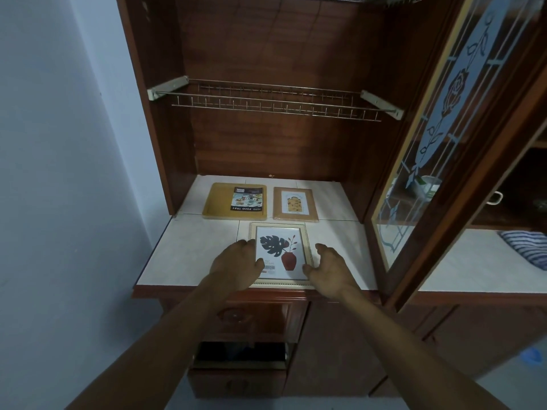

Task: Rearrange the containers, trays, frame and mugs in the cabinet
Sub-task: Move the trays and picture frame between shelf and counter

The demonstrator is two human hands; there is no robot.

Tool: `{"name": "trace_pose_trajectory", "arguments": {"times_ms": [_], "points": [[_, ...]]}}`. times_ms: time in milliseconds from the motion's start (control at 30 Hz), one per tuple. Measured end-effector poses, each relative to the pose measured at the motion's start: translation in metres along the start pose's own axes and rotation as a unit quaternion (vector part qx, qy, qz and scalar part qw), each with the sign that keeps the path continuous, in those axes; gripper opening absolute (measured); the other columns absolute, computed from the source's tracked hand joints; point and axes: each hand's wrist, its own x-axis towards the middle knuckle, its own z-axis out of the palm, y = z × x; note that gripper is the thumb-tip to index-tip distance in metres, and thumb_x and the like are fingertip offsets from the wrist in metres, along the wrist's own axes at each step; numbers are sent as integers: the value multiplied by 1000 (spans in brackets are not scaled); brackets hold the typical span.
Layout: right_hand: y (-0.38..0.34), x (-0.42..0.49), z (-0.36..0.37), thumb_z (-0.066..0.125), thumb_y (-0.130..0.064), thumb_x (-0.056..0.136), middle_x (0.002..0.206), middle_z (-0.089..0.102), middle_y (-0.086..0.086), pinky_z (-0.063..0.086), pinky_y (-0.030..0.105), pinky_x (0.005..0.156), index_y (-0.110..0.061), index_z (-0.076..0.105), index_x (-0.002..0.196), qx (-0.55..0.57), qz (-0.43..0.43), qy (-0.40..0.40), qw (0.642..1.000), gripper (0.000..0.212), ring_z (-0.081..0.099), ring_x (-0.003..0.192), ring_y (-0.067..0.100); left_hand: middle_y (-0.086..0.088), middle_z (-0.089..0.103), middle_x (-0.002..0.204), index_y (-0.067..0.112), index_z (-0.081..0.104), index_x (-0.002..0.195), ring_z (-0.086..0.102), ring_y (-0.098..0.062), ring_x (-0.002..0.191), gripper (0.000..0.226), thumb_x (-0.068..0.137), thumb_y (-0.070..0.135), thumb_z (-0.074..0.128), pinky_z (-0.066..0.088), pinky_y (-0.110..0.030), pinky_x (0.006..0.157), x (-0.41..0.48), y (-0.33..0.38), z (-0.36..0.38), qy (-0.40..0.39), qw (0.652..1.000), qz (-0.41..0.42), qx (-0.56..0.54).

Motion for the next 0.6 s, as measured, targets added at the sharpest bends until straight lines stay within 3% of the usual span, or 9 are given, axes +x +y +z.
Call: {"name": "trace_pose_trajectory", "arguments": {"times_ms": [133, 333, 467, 600], "points": [[-9, -11, -8, 61, -27, 94, 148, 40, 9, 38, 34, 107, -11, 31, 148, -27, -35, -4, 999, 64, 40, 135, 26, -4, 49, 144, 17, 37, 144, 53, -25, 125, 58, 94, 43, 51, 49, -38, 100, -4, 8, -8, 18, 1000, 17, 8], [-18, -28, -20, 62, -30, 92, 149, 37, 8, 36, 34, 108, -10, 29, 147, -79, -91, 18, 993, 67, 38, 136, 25, -4, 42, 149, 17, 34, 147, 40, -24, 136, 61, 94, 40, 54, 35, -38, 111, -16, 26, -18, 92, 992, 74, 32], [-16, -38, -26, 58, -40, 93, 162, 13, 9, 19, 42, 119, -11, 13, 154, -148, -127, 48, 980, 81, 17, 147, 27, -6, 42, 149, 17, 37, 146, 35, -27, 139, 64, 91, 41, 57, 30, -47, 114, -28, 36, -22, 134, 983, 101, 76], [-7, -47, -39, 50, -48, 94, 164, -8, 8, 3, 47, 120, -16, -4, 156, -222, -156, 60, 961, 88, -2, 151, 27, -13, 43, 147, 14, 41, 144, 34, -36, 139, 68, 85, 39, 61, 25, -56, 114, -44, 51, -27, 170, 972, 122, 108]]}}
